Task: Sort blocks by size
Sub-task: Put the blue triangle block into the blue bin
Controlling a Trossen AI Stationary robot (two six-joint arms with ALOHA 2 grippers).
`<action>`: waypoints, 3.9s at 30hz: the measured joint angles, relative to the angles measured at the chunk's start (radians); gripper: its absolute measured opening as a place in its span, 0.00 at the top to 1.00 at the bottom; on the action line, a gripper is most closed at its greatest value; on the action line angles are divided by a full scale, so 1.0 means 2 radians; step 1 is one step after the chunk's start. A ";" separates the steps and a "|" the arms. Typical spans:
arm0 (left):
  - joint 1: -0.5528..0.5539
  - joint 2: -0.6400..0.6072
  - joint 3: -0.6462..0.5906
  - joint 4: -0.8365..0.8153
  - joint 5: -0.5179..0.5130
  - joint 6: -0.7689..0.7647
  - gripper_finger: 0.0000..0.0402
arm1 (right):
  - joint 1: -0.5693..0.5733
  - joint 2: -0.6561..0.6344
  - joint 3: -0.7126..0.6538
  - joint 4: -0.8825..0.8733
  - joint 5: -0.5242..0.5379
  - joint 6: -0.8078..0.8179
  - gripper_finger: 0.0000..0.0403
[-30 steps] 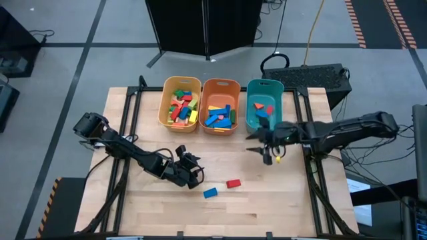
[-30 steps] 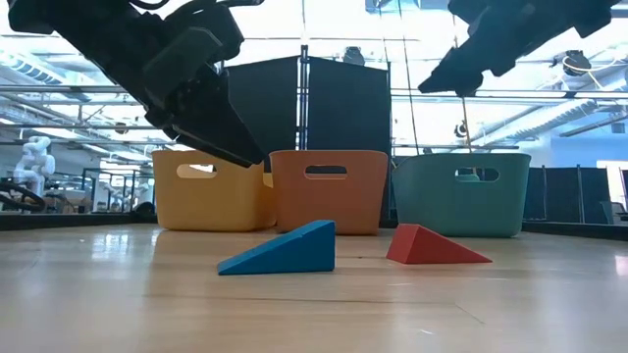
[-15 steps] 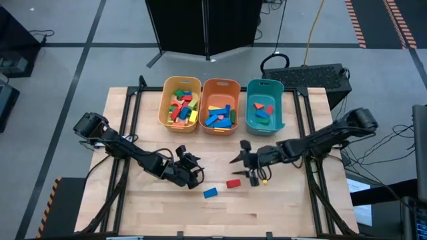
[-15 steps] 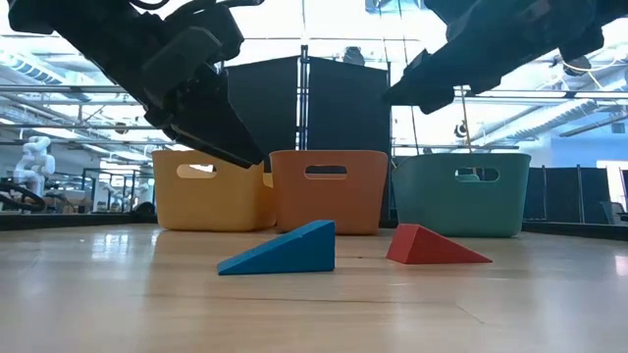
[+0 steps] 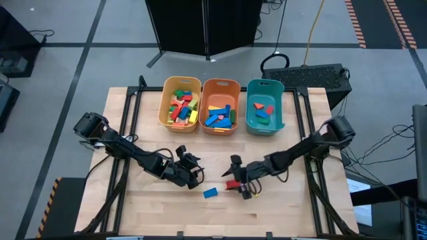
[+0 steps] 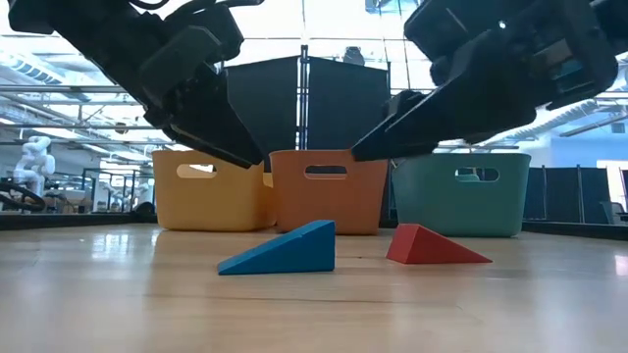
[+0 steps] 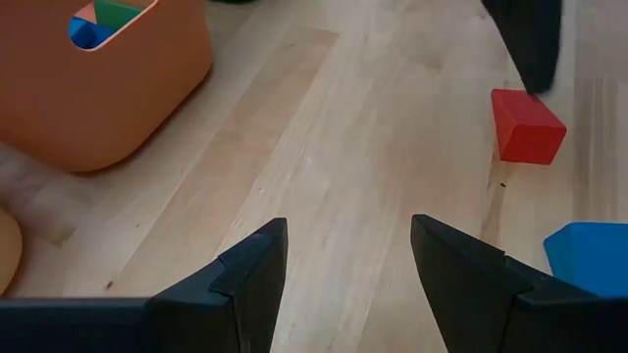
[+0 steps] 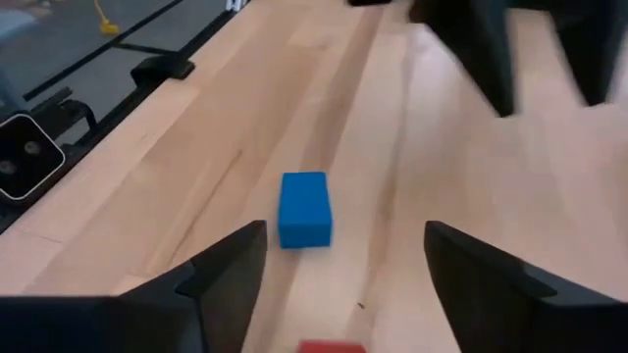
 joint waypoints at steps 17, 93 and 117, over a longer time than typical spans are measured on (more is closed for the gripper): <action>-0.008 0.000 0.000 -0.002 0.001 0.000 0.46 | 0.010 0.135 0.156 -0.110 0.004 0.013 0.25; -0.013 0.000 0.000 0.001 0.000 -0.013 0.46 | -0.092 -0.384 0.068 -0.714 0.317 0.084 0.70; -0.001 0.000 0.000 0.020 -0.015 -0.001 0.46 | -0.485 -0.316 -0.013 -0.557 0.014 -0.035 0.70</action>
